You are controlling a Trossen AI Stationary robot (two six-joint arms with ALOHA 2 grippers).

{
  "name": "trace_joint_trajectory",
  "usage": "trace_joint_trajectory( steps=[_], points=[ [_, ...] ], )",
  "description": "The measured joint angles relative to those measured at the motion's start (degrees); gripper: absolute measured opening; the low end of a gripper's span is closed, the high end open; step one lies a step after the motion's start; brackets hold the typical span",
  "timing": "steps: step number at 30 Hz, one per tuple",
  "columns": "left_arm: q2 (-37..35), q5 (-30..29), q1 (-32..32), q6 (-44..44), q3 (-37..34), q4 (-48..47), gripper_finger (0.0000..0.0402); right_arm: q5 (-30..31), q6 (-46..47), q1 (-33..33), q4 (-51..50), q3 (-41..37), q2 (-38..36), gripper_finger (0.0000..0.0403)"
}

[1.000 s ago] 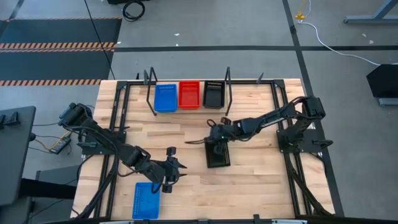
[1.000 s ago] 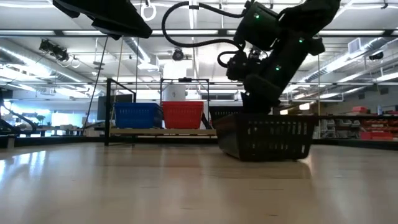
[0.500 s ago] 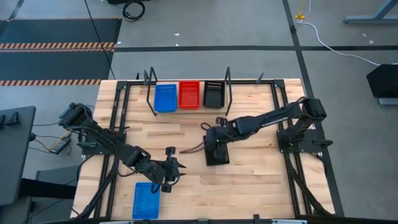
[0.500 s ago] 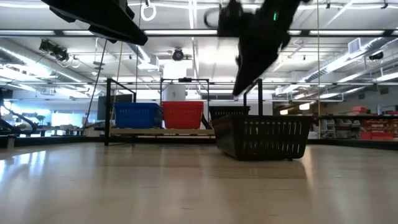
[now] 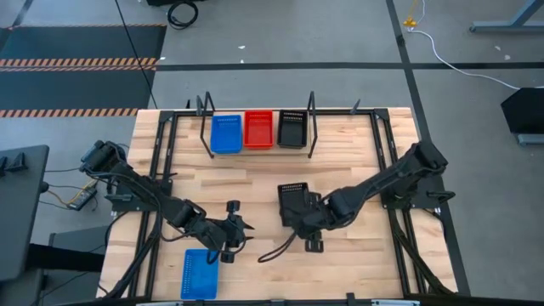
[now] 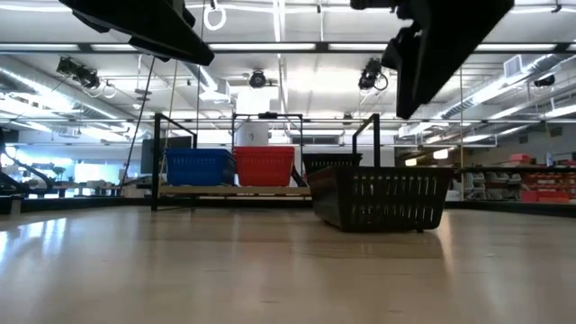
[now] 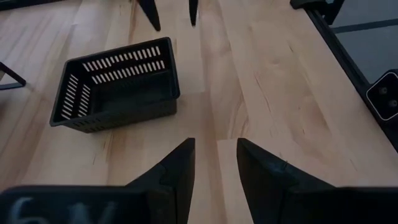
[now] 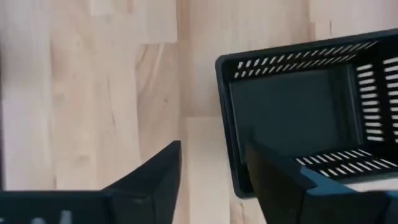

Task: Stack baskets on shelf by color
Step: Stack the black basket on top of the stacked black basket on the shelf

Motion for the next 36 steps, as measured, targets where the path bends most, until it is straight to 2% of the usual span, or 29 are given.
trace_joint_trajectory(
  steps=[8, 15, 18, 21, 29, 31, 36],
  points=[
    [0.00, 0.02, -0.08, -0.84, 0.04, -0.45, 0.0124, 0.97, -1.68, -1.03, 2.22, 0.04, 7.01, 0.0248],
    [0.00, 0.01, -0.09, -0.92, 0.04, -0.96, 0.0122, 1.26, -4.99, -2.79, 2.21, 0.04, 12.88, 0.0240],
    [0.00, 0.02, -0.07, -0.92, 0.04, -0.97, 0.0122, 1.12, -5.64, -3.60, 2.08, 0.04, 15.18, 0.0219],
    [0.00, 0.02, -0.07, -0.92, 0.04, -1.01, 0.0121, 0.34, -6.20, -3.94, 2.29, 0.25, 15.82, 0.0180],
    [0.00, 0.02, -0.07, -0.88, 0.04, -1.14, 0.0119, -0.11, -6.48, -4.25, 2.97, -0.03, 13.65, 0.0023],
    [0.00, 0.01, -0.07, -0.90, 0.04, -1.14, 0.0119, 0.08, -7.48, -4.64, 2.89, -0.02, 12.52, 0.0011],
    [0.00, 0.00, -0.07, -0.90, 0.04, -1.14, 0.0119, 1.22, -9.43, -6.53, 2.82, -0.02, 7.89, 0.0022]
  ],
)
